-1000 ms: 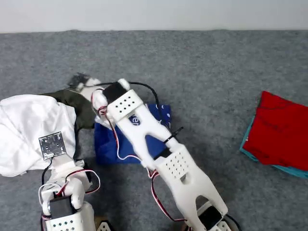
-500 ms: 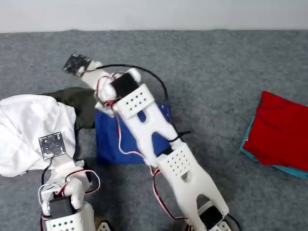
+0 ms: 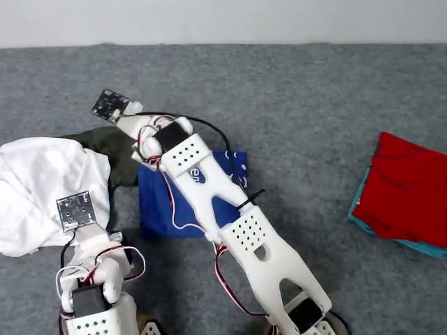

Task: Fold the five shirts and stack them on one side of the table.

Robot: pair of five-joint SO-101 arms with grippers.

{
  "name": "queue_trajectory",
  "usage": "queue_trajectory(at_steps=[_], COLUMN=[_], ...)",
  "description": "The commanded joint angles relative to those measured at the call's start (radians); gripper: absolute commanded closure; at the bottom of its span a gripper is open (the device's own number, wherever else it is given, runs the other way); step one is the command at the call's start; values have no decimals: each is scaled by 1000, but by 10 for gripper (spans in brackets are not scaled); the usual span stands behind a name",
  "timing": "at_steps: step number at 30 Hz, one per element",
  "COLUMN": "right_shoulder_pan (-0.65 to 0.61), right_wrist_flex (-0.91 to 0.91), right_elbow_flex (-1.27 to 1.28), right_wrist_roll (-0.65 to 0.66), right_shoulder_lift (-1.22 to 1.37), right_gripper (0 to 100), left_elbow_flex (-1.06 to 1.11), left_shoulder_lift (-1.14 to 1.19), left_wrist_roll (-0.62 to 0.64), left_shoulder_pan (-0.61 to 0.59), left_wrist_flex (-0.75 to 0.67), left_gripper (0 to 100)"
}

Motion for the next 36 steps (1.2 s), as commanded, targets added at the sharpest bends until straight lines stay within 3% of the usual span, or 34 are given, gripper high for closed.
queue_trajectory(at_steps=[1,8,14,27,32,36], right_shoulder_pan=[44,179,320,470,521,475], right_wrist_flex=[127,414,409,315,232,372], right_elbow_flex=[-115,-203,-112,210,199,75], right_wrist_roll=[5,2,0,3,3,0], right_shoulder_lift=[-117,-168,-148,-108,-71,-114], right_gripper=[987,989,989,987,987,987], left_elbow_flex=[-8,-8,-8,-8,-8,-8], left_shoulder_lift=[-11,-11,-11,-11,-11,-11], left_wrist_roll=[9,9,9,9,9,9], left_shoulder_pan=[8,8,8,8,8,8], left_wrist_flex=[5,5,5,5,5,5], left_gripper=[986,986,986,986,986,986])
